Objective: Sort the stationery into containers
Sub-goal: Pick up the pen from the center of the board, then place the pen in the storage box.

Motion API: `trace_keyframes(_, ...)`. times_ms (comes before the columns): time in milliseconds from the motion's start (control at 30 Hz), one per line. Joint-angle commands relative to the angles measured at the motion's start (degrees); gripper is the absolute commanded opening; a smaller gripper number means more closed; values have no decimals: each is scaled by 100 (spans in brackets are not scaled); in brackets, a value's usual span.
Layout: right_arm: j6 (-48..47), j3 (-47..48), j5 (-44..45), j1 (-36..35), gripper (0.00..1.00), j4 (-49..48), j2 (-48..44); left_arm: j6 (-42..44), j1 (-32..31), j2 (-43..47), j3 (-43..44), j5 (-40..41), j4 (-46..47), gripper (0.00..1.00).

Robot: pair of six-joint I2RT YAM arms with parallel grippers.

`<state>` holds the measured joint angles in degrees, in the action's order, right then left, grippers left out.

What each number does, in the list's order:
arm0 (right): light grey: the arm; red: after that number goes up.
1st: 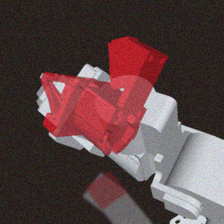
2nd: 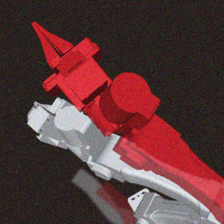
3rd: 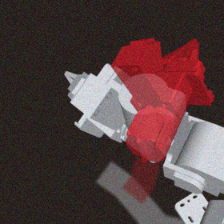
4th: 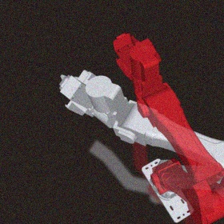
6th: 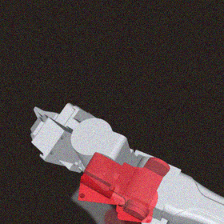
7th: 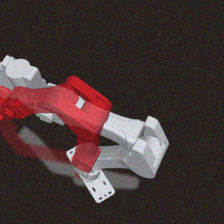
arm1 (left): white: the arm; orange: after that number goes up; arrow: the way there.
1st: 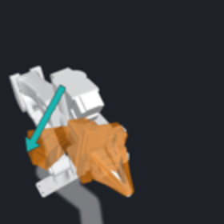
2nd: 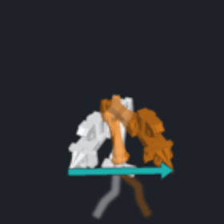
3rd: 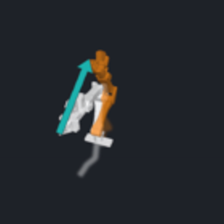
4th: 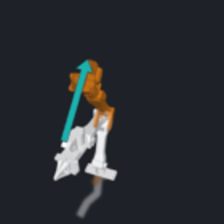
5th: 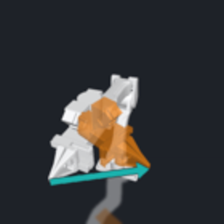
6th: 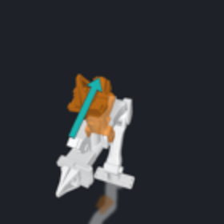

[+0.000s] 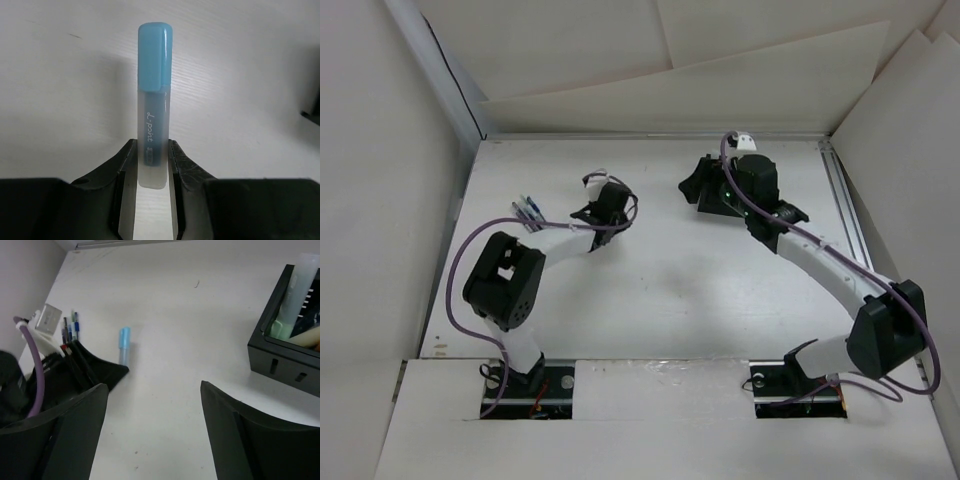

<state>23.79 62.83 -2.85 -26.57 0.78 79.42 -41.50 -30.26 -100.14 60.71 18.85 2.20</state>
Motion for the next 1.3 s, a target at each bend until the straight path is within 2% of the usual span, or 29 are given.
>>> trace_keyframes(0,3,309,-242,-103,82,-174,83,361,-427,521,-269,24,534,0)
trace_keyframes(100,73,257,-102,-103,83,-174,240,414,-638,793,-673,-346,983,0)
trace_keyframes(267,231,309,-400,-103,85,-113,496,607,-692,1346,-1333,-1322,2143,0)
trace_keyframes(567,389,617,-786,-437,86,-165,1321,985,-744,1655,-1720,-2112,2672,0)
trace_keyframes(867,504,748,-866,-630,83,-271,1769,1100,-744,1761,-1896,-2483,2953,0)
trace_keyframes(1100,609,854,-787,-630,63,-385,1928,1205,-744,1761,-1949,-2676,3111,0)
trace_keyframes(1200,662,854,-734,-630,51,-438,1928,1205,-744,1761,-1949,-2729,3111,1)
trace_keyframes(1233,662,854,-734,-630,42,-438,1981,1205,-744,1761,-1949,-2729,3111,1)
trace_keyframes(1267,662,854,-734,-630,39,-438,1981,1205,-744,1761,-1949,-2729,3111,2)
